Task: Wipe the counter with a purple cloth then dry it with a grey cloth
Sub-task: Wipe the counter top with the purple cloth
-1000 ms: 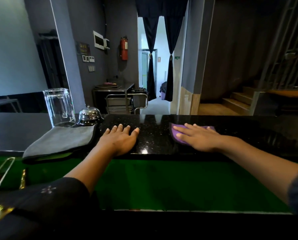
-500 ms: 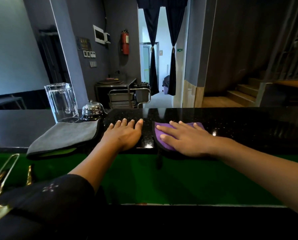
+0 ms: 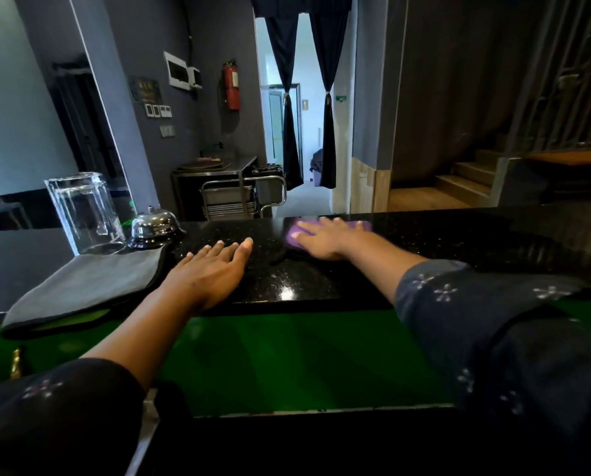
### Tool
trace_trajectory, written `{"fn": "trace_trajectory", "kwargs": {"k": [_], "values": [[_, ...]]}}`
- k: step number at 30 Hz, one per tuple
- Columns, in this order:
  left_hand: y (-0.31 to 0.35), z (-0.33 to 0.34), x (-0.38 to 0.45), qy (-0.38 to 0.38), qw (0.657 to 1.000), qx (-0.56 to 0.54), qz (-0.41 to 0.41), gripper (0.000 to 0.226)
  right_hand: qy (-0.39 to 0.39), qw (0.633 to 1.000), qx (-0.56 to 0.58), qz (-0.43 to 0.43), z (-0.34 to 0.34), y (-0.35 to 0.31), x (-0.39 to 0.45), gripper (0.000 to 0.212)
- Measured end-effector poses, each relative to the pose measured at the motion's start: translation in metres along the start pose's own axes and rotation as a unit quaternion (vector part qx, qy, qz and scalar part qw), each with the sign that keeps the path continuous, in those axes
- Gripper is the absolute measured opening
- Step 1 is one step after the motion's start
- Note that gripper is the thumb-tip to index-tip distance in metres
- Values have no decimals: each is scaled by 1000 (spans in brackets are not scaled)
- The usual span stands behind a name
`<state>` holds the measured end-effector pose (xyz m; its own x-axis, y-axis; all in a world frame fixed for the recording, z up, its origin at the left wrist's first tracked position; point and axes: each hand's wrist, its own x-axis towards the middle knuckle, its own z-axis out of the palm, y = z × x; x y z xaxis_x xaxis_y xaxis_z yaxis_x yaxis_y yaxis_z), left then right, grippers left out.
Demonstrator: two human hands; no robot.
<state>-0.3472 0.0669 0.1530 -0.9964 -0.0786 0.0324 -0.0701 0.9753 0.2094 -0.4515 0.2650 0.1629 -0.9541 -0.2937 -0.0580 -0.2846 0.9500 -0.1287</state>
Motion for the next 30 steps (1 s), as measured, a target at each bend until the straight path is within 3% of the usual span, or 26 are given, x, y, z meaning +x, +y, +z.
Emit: {"fn": "trace_trajectory", "kwargs": {"k": [5,8,15,19,23,27,30], "values": [[4,4,3,13,1000,7,-16,73,14,987,5,159,-15,122,-23,63],[3,5,5,9,1000,17,-25,75,18,979,-10,204,-20,128,-39,60],[8,-6,-4,-7,999,35,-26,70,7,999,1,48,-6,59,-95,59],[25,-11,-14,-13,997,65,-45,82,-3,1000,2,-10,1,73,-139,58],[87,-17,-27,1,996,83,42,97,-9,1000,11,22,-9,128,-151,59],[158,0,-25,-3,989,91,114,87,-12,996,26,87,-20,175,-141,59],[202,14,-10,-18,992,44,117,84,-5,995,28,100,-23,185,-130,60]]}}
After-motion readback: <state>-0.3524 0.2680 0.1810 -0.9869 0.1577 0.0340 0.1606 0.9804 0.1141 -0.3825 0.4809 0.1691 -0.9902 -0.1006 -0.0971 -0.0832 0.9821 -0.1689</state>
